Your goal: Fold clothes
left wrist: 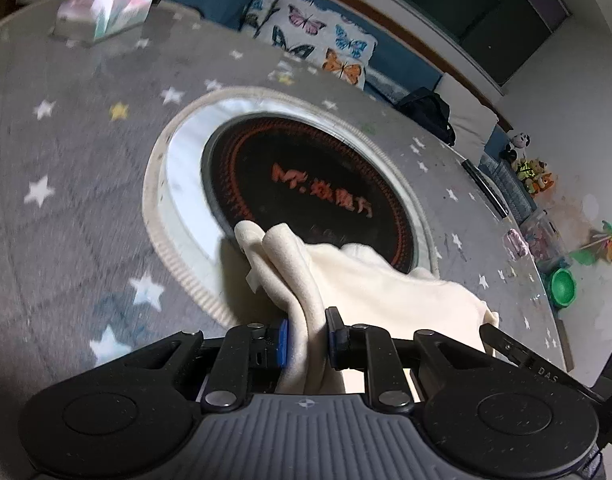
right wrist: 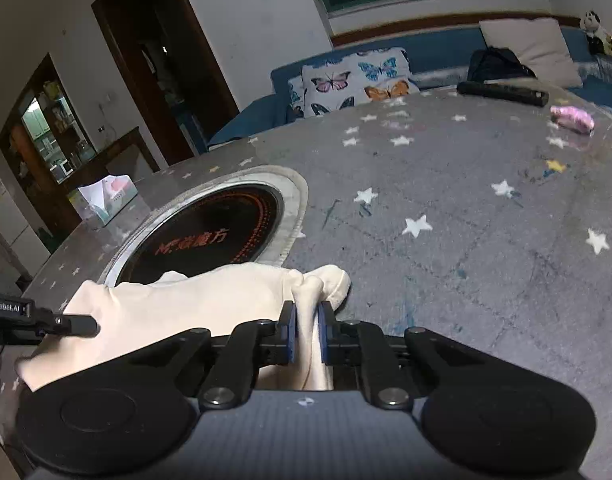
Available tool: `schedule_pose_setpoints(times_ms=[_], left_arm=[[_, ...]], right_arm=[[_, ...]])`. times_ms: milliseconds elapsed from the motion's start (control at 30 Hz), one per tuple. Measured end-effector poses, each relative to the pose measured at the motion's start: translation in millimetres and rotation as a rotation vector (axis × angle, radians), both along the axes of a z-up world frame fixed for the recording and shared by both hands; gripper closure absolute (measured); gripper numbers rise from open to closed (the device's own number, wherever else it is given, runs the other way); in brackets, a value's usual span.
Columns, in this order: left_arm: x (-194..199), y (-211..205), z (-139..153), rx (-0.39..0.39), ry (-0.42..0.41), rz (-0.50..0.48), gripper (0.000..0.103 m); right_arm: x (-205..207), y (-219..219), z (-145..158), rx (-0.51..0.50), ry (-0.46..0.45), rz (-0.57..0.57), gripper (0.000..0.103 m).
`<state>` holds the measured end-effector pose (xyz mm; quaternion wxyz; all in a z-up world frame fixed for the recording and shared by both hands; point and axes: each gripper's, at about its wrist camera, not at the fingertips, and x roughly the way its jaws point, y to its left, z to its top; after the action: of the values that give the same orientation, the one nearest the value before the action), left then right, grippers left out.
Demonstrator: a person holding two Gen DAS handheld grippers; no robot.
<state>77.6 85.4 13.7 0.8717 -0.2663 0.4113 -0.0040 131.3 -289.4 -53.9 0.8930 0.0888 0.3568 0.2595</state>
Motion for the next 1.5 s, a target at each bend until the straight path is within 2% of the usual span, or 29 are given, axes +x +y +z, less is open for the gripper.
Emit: schedule_pose_setpoints(times_ms=[133, 300, 533, 767, 967, 1067, 1100, 1133, 1200, 1267, 1333, 1400, 1500], left_arm=[[17.2, -23.7, 10.2, 0.022, -0.025, -0.040, 0.085], [38.7, -53.4, 22.9, 0.048, -0.056, -0.090, 0.090], [69.3, -95.8, 40.1, 0.085, -0.100, -0.161, 0.092], [113.5, -159.4, 42.0, 0.099, -0.124, -0.256, 0.092], [140.9, -206.3, 32.0, 0.155, -0.121, -0.335, 0.091], [146.5, -221.0, 22.3, 0.232, -0.098, -0.351, 0.083], [146.8, -223.2, 20.0, 0.256, -0.096, -0.354, 0.074], [146.1, -223.6, 19.3, 0.276, -0.104, -0.358, 0.061], [145.7, -222.7, 21.0, 0.316, -0.121, -0.354, 0.045], [148.7, -224.5, 22.6, 0.354, -0.132, -0.353, 0.041], [153.7, -228.1, 23.8, 0.391, -0.139, -0.354, 0.027], [160.7, -234.5, 21.2, 0.422, -0.140, -0.364, 0.022], [172.2, -244.2, 17.1, 0.459, -0.134, -0.382, 0.018]], right_arm=[[-7.0, -11.3, 14.6, 0.055, -0.034, -0.017, 0.094], [-10.9, -30.1, 33.7, 0.062, -0.094, -0.053, 0.095], [0.8, -75.7, 56.4, 0.015, -0.155, -0.152, 0.095], [17.6, -121.5, 75.1, -0.053, -0.206, -0.247, 0.095], [31.7, -155.4, 69.9, -0.104, -0.199, -0.329, 0.095], [39.4, -167.2, 52.7, -0.136, -0.151, -0.366, 0.093], [41.1, -169.7, 47.0, -0.150, -0.138, -0.374, 0.091], [42.7, -172.1, 41.3, -0.165, -0.125, -0.383, 0.091], [44.0, -172.2, 37.6, -0.173, -0.122, -0.382, 0.091], [44.5, -170.1, 37.5, -0.171, -0.130, -0.373, 0.091], [49.5, -163.7, 36.5, -0.165, -0.127, -0.352, 0.090], [56.6, -155.2, 35.0, -0.156, -0.120, -0.325, 0.081], [67.1, -142.6, 32.8, -0.143, -0.110, -0.286, 0.076]])
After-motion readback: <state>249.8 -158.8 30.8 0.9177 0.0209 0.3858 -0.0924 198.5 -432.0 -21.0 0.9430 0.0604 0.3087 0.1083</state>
